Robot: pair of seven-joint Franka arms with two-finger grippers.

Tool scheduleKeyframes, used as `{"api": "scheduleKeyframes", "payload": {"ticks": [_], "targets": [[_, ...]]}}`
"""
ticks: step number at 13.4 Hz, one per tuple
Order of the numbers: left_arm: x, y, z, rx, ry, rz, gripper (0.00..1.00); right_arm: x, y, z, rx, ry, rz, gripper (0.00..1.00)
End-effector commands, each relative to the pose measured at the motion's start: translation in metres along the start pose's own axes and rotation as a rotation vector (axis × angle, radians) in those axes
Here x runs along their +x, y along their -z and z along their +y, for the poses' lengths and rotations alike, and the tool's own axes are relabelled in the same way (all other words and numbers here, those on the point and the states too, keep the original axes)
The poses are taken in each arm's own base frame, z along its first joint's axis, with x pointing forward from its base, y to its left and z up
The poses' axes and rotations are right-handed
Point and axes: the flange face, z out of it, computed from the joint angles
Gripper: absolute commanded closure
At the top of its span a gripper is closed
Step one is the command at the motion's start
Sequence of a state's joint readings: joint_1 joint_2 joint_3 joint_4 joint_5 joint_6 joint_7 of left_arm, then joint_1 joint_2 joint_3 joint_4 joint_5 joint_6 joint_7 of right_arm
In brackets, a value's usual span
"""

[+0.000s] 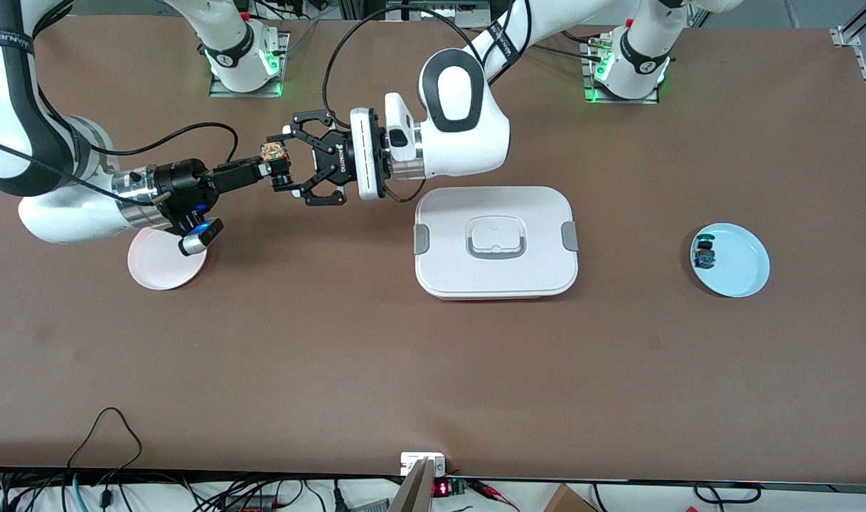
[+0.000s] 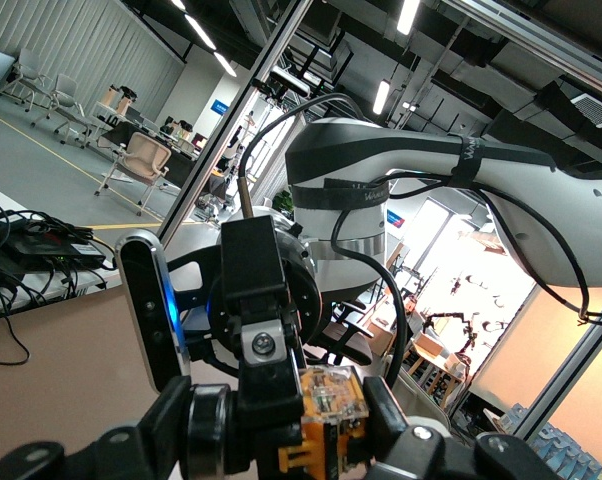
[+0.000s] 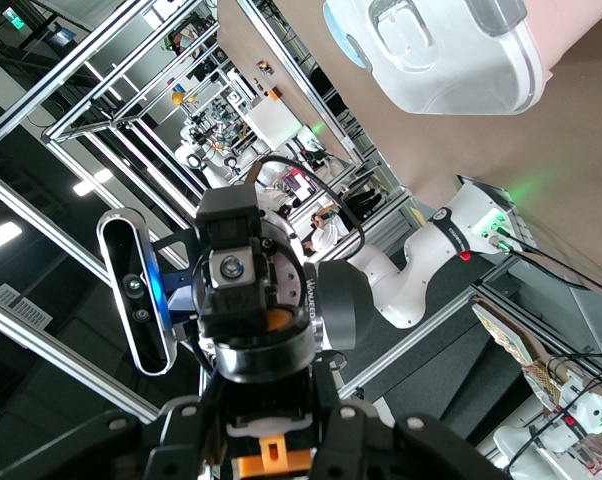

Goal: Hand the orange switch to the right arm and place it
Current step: 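Grasp the orange switch with the right gripper beside the left gripper, then open the left gripper and withdraw it while the right gripper holds the switch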

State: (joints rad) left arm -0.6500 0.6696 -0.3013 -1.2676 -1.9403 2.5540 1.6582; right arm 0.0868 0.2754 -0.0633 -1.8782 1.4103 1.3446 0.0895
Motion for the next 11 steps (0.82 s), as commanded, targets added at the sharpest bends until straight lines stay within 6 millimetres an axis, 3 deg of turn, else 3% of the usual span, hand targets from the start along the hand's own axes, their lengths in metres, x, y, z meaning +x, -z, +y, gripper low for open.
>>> {"api": "scheduleKeyframes", "payload": {"ticks": [1,2,4,5,8,11], "targets": [[0.007,-0.003,-0.001,0.010,-0.011,0.025,0.96,-0.011,0.005,0.000,0.037,0.000,-0.005,0.86],[0.007,-0.003,-0.002,0.011,-0.003,0.026,0.93,-0.011,0.005,-0.001,0.036,0.001,-0.002,0.86],[0.007,-0.002,-0.003,0.012,0.008,0.028,0.52,-0.011,0.003,-0.001,0.036,0.001,-0.002,0.86],[0.006,-0.001,-0.004,0.014,0.014,0.029,0.02,-0.010,0.003,0.000,0.036,0.001,-0.002,0.86],[0.019,0.014,-0.020,0.036,0.010,0.048,0.00,-0.013,0.001,-0.003,0.034,0.015,-0.004,0.86],[0.038,0.053,-0.062,0.012,0.003,0.078,0.00,-0.017,0.004,-0.005,0.035,0.023,-0.004,0.86]]}}
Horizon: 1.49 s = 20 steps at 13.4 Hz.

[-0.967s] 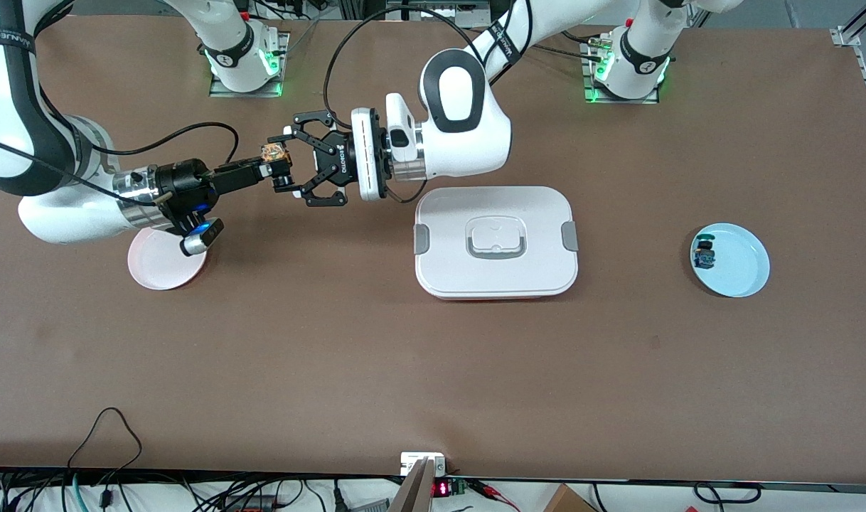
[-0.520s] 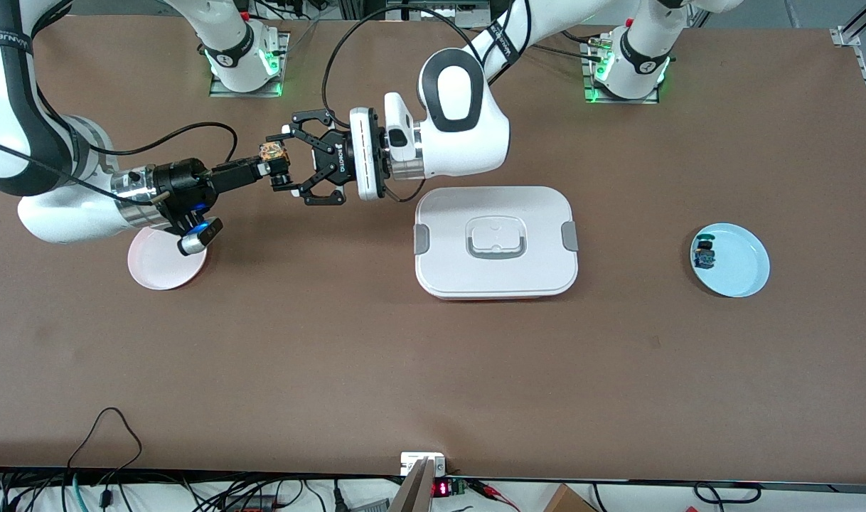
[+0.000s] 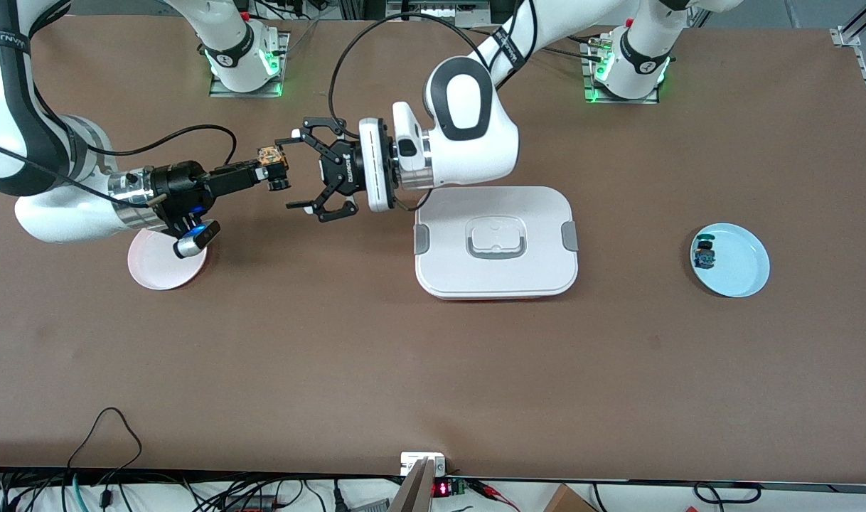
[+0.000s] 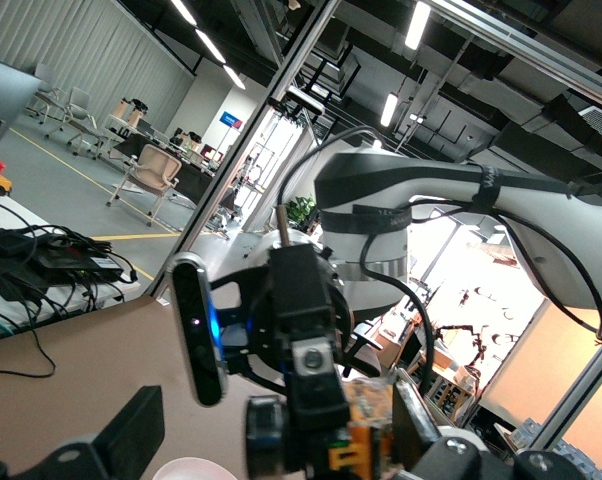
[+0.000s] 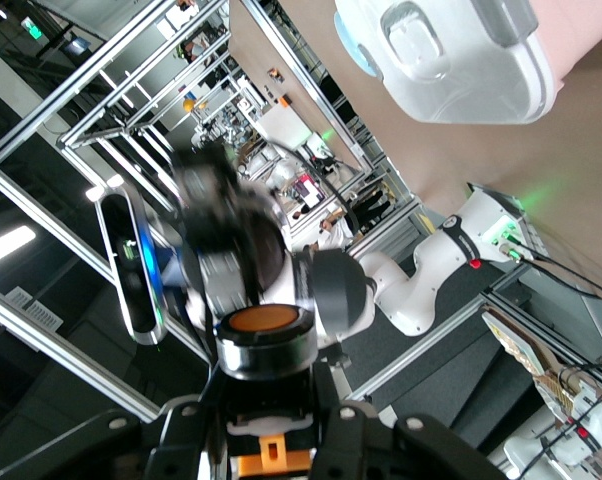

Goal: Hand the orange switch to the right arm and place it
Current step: 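Open the left gripper and withdraw it while the right gripper holds the switch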

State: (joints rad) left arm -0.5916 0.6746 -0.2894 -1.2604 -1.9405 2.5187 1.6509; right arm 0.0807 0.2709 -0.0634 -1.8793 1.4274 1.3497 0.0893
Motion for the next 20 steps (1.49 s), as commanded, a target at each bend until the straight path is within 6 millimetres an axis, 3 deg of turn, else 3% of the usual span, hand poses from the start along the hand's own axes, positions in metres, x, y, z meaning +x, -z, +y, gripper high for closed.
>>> {"api": "scheduleKeyframes", "payload": {"ticks": [1,4,6,9,11,13,14,15,17,18,20], "targets": [[0.021,0.046,-0.050,-0.006,0.005,0.048,0.00,-0.015,0.001,-0.002,0.015,0.015,-0.010,0.86],[0.048,0.110,-0.107,0.044,-0.183,0.085,0.00,-0.022,0.022,-0.001,0.025,0.044,0.006,0.86],[0.060,0.155,-0.143,-0.012,-0.192,0.140,0.00,-0.025,0.039,0.010,-0.023,0.057,0.010,0.86],[0.076,0.261,-0.206,0.016,-0.372,-0.042,0.00,-0.027,0.059,0.032,-0.157,0.116,0.025,0.86],[0.078,0.327,-0.235,-0.020,-0.462,-0.213,0.00,-0.033,0.070,0.042,-0.275,0.129,0.025,0.86],[0.090,0.407,-0.260,0.055,-0.478,-0.250,0.00,-0.038,0.082,0.054,-0.391,0.182,0.017,0.86],[0.090,0.441,-0.269,0.075,-0.467,-0.256,0.00,-0.040,0.087,0.061,-0.453,0.203,0.013,0.86],[0.094,0.495,-0.279,0.125,-0.463,-0.276,0.00,-0.044,0.093,0.064,-0.536,0.213,0.015,0.87],[0.116,0.575,-0.281,0.228,-0.527,-0.463,0.00,-0.046,0.115,0.063,-0.763,0.263,0.042,0.88],[0.130,0.603,-0.278,0.270,-0.534,-0.502,0.00,-0.045,0.125,0.066,-0.862,0.296,0.042,0.89],[0.149,0.631,-0.273,0.343,-0.512,-0.624,0.00,-0.037,0.141,0.069,-1.002,0.370,0.062,0.89]]}}
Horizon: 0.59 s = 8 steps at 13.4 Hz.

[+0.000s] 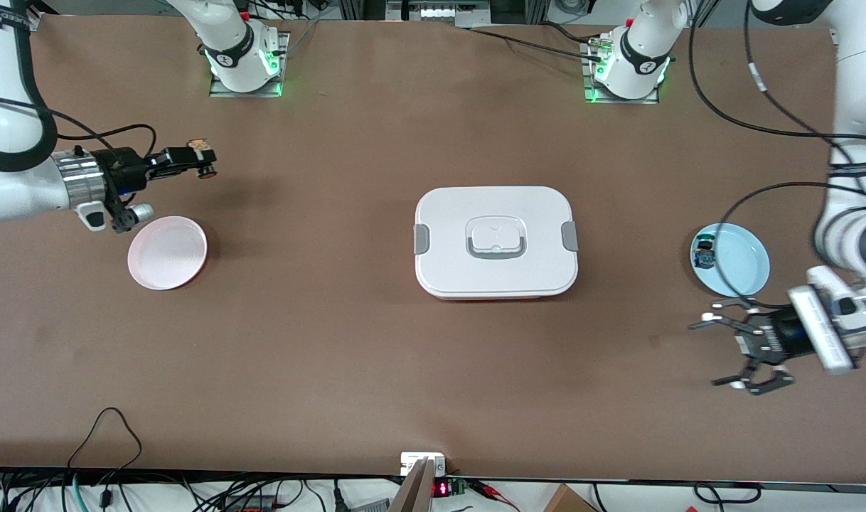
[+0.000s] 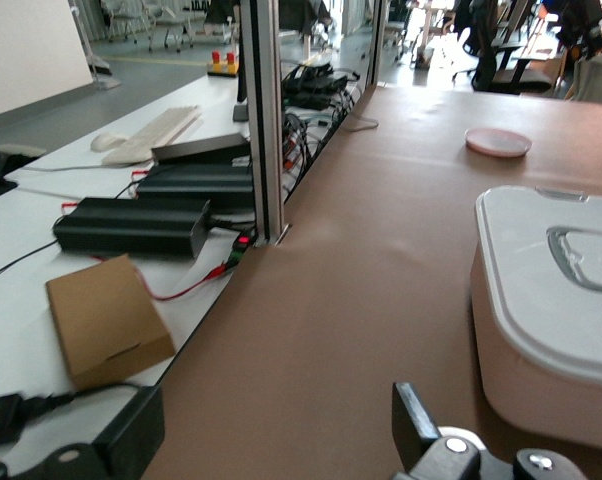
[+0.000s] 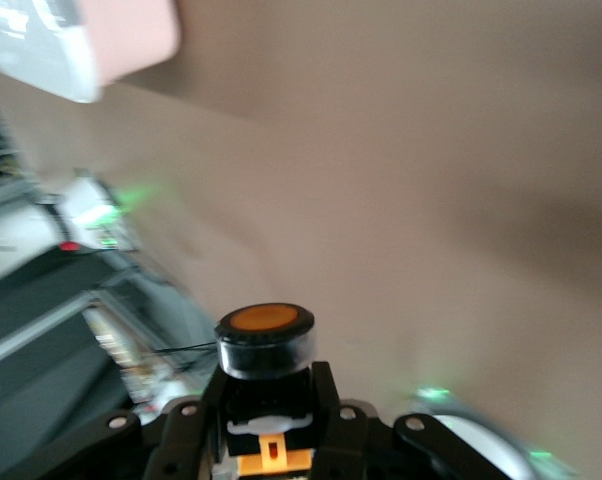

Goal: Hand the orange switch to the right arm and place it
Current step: 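Open the left gripper and withdraw it while the right gripper holds the switch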

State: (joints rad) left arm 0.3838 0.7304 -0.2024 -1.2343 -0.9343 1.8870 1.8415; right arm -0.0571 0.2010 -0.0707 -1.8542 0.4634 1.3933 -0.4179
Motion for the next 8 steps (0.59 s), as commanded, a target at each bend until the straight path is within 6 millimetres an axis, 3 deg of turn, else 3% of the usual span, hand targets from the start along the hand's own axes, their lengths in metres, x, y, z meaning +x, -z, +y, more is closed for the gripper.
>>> {"api": "scheduleKeyframes", "payload": {"ticks": [1,3,7,8], "targets": [[0.022,0.027,-0.007,0.022,0.030,-0.166,0.00,0.004,0.009,0.011,-0.183,0.102,0.014,0.89],[0.025,0.055,-0.006,0.058,0.102,-0.280,0.00,0.008,0.014,0.025,-0.337,0.191,-0.002,0.89],[0.086,0.100,0.011,0.172,0.219,-0.516,0.00,0.019,0.009,0.066,-0.554,0.509,-0.042,0.89],[0.112,0.112,0.023,0.205,0.254,-0.578,0.00,0.021,0.009,0.076,-0.608,0.609,-0.051,0.89]]}}
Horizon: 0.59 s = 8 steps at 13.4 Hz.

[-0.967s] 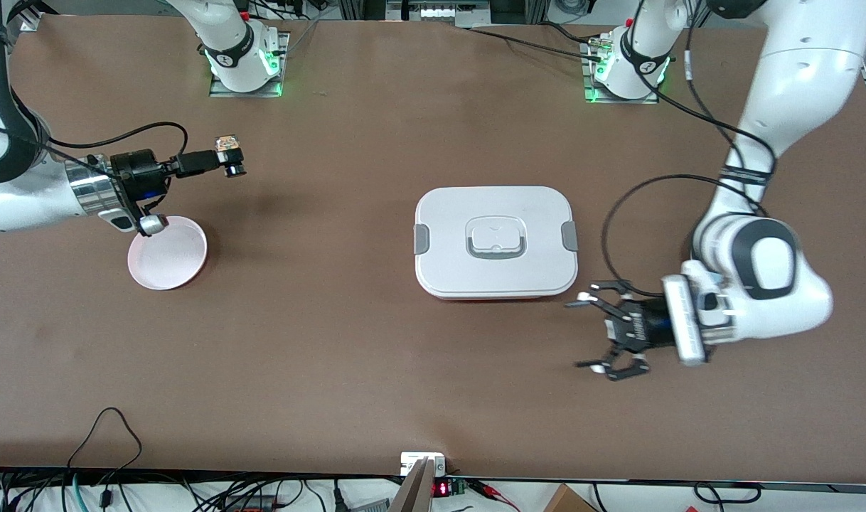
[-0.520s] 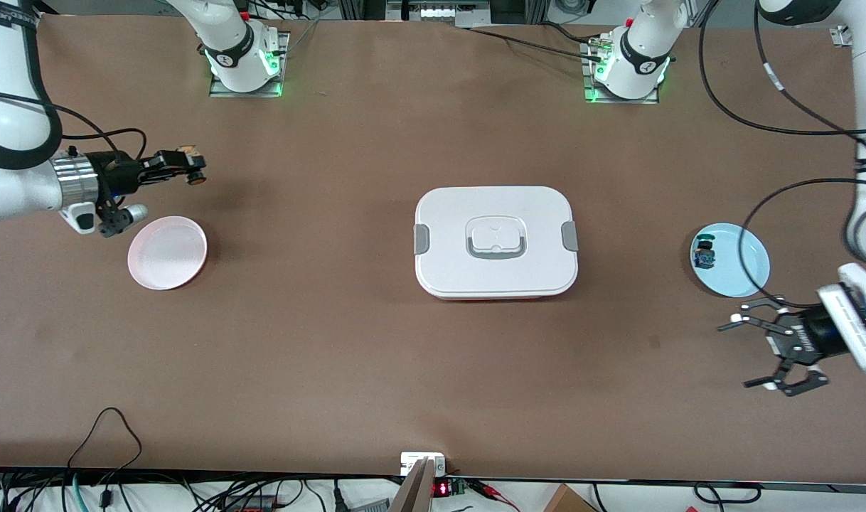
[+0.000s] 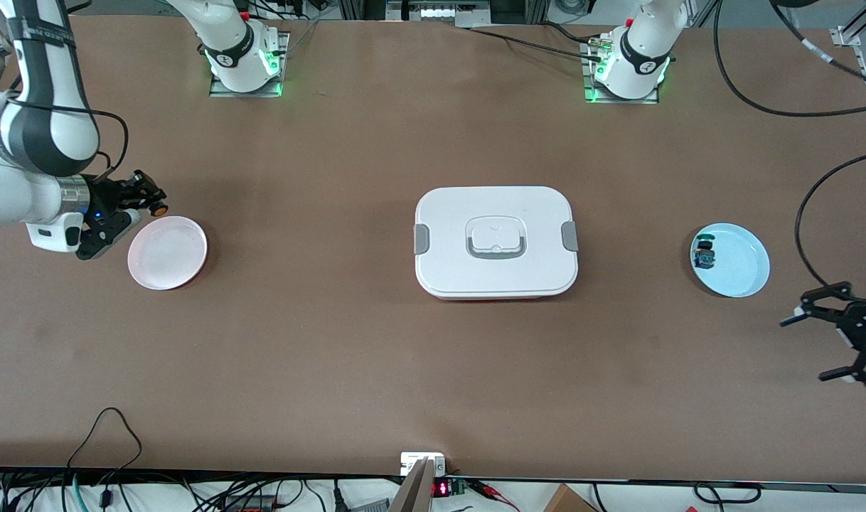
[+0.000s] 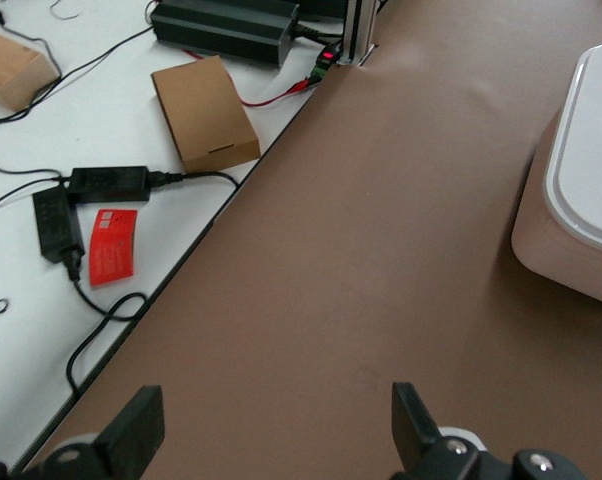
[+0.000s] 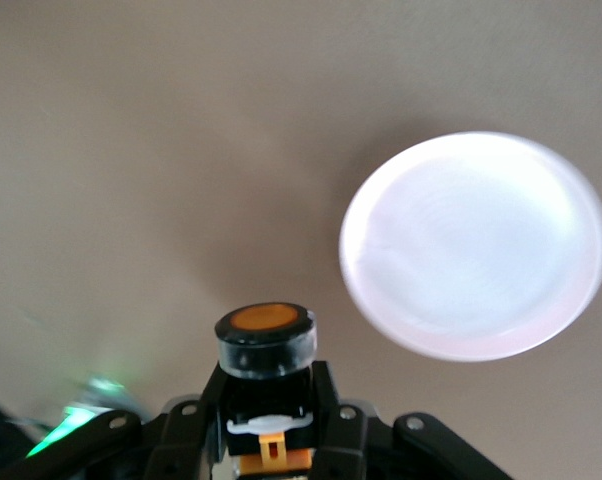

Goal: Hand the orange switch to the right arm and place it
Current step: 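Lower the orange switch onto the white plate with the right gripper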

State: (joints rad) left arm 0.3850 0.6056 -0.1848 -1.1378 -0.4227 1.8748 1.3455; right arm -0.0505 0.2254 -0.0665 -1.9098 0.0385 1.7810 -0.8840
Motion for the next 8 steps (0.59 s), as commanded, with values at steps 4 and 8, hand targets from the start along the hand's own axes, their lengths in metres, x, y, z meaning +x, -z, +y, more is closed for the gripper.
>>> {"api": "scheduleKeyframes", "payload": {"ticks": [4,8], "targets": [[0.058,0.097,0.073,0.088,0.381,-0.264,0.00,-0.017,-0.041,0.040,-0.203,0.386,0.008,0.89],[0.095,0.121,0.141,0.117,0.788,-0.435,0.00,-0.019,-0.076,0.059,-0.294,0.512,0.003,0.89]]}}
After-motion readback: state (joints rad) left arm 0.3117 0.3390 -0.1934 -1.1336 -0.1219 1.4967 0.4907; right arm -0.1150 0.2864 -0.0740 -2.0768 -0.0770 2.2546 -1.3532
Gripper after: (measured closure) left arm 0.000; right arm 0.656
